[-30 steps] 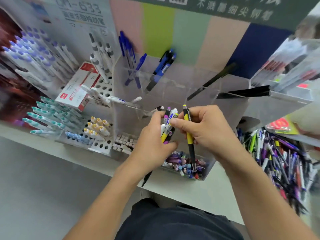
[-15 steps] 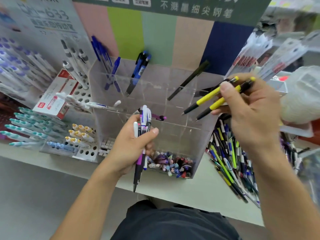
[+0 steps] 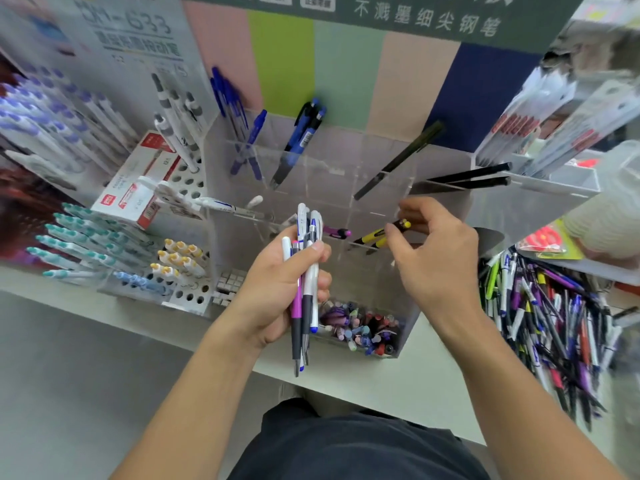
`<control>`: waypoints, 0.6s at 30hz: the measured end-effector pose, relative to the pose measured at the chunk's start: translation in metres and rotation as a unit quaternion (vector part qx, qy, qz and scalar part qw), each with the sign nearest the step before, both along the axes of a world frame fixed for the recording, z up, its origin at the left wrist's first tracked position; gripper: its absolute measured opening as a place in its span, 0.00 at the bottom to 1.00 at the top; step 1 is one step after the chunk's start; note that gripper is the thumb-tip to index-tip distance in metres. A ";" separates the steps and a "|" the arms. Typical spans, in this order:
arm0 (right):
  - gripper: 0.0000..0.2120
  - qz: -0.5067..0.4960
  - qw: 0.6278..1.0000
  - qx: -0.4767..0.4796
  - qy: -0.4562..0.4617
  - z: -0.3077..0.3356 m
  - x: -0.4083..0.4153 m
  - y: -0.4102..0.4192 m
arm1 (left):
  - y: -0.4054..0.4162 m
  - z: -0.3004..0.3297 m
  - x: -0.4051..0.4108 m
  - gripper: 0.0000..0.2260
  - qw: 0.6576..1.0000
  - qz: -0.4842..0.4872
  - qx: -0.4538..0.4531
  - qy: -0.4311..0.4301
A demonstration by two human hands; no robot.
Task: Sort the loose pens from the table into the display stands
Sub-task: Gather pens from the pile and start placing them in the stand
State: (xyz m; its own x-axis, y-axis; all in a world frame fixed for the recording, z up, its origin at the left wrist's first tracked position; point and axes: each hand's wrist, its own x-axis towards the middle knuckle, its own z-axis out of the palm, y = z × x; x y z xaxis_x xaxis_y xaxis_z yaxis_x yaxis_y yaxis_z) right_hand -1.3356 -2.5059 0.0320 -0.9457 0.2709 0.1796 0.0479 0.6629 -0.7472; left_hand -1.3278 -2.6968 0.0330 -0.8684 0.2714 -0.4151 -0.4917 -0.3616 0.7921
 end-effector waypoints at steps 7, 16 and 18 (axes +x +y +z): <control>0.07 0.076 0.990 0.055 0.101 0.029 0.030 -0.009 | 0.009 0.002 -0.004 0.12 0.994 -0.067 -0.075 0.053; 0.10 0.082 0.922 -0.334 -0.178 0.029 0.008 0.002 | 0.023 0.006 -0.008 0.17 0.966 -0.137 -0.178 0.126; 0.10 0.104 0.922 -0.327 -0.177 0.030 0.008 0.004 | 0.022 0.006 -0.009 0.18 0.960 -0.156 -0.191 0.129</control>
State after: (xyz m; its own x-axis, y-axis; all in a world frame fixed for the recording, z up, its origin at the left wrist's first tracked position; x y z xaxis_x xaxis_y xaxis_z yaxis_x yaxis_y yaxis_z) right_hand -1.3273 -2.5021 0.0619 -0.9573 0.0175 -0.2886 0.2889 0.0992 -0.9522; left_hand -1.3365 -2.6746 0.0393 -0.8572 0.4054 -0.3175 -0.2976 0.1130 0.9480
